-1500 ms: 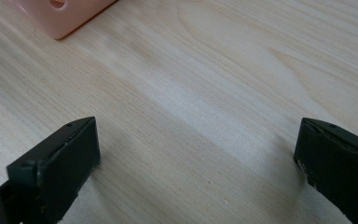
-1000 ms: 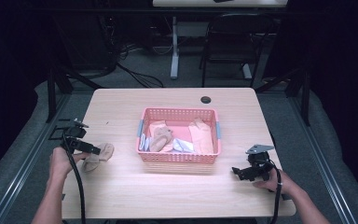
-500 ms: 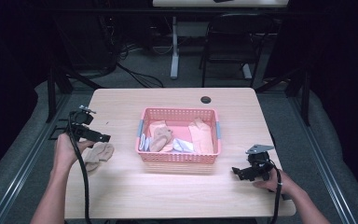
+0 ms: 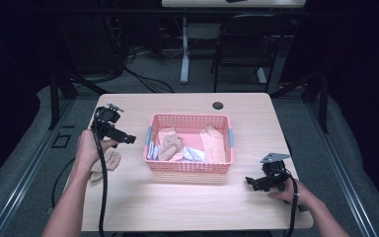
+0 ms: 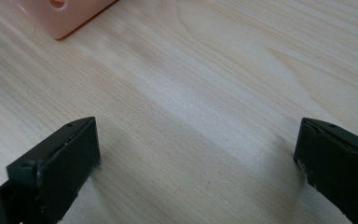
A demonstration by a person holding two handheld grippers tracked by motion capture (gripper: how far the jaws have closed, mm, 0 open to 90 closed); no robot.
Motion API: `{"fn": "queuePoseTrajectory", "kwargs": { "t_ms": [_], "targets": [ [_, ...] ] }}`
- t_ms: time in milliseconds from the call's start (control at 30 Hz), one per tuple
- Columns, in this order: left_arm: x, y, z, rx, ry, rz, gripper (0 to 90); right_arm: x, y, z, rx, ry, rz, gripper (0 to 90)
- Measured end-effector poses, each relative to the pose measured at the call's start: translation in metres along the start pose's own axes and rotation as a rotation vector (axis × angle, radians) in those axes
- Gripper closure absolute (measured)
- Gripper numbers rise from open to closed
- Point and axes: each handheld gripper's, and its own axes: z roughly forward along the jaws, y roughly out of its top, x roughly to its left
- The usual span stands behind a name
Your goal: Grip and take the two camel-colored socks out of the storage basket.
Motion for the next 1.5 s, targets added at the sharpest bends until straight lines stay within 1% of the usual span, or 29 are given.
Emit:
{"fn": "queuePoseTrajectory", "kwargs": {
  "t_ms": [133,200,333,500,633,833,1000,1133,1200,1233,1367,1433,1500],
  "targets": [
    [-0.011,0.011,0.007,0.002,-0.023,0.028,0.1,0.000,0.000,0.000,0.000,0.000,0.000,0.0],
    [-0.016,0.016,0.010,0.010,-0.028,0.051,0.1,0.000,0.000,0.000,0.001,0.000,0.000,0.0],
    [-0.026,0.024,0.021,0.026,-0.048,0.071,0.1,0.000,0.000,0.000,0.000,0.000,-0.001,0.0],
    [-0.039,0.032,0.034,0.033,-0.067,0.093,0.1,0.000,0.000,0.000,0.000,0.000,-0.001,0.0],
    [-0.047,0.038,0.044,0.050,-0.080,0.115,0.6,0.000,0.000,0.000,-0.004,0.003,0.000,0.0],
    [-0.059,0.046,0.059,0.069,-0.102,0.135,0.8,0.000,0.000,0.000,-0.004,0.004,-0.001,0.0],
    [-0.070,0.052,0.072,0.090,-0.109,0.161,0.9,0.000,0.000,0.000,-0.004,0.004,-0.001,0.0],
    [-0.076,0.055,0.083,0.105,-0.141,0.179,0.6,0.000,-0.001,0.000,-0.005,0.003,0.000,0.0],
    [-0.079,0.056,0.088,0.115,-0.142,0.182,0.8,0.000,-0.001,0.000,-0.005,0.003,-0.001,0.0],
    [-0.080,0.057,0.090,0.118,-0.151,0.183,0.8,0.000,-0.001,0.000,-0.004,0.004,0.000,0.0],
    [-0.086,0.059,0.099,0.133,-0.153,0.197,4.1,0.000,-0.001,0.000,-0.006,0.003,0.000,0.0],
    [-0.088,0.060,0.103,0.142,-0.152,0.201,7.4,0.000,-0.001,0.000,-0.004,0.003,0.000,0.0],
    [-0.091,0.061,0.108,0.160,-0.150,0.203,9.3,0.000,-0.001,0.000,-0.005,0.003,0.000,0.0]
  ]
}}
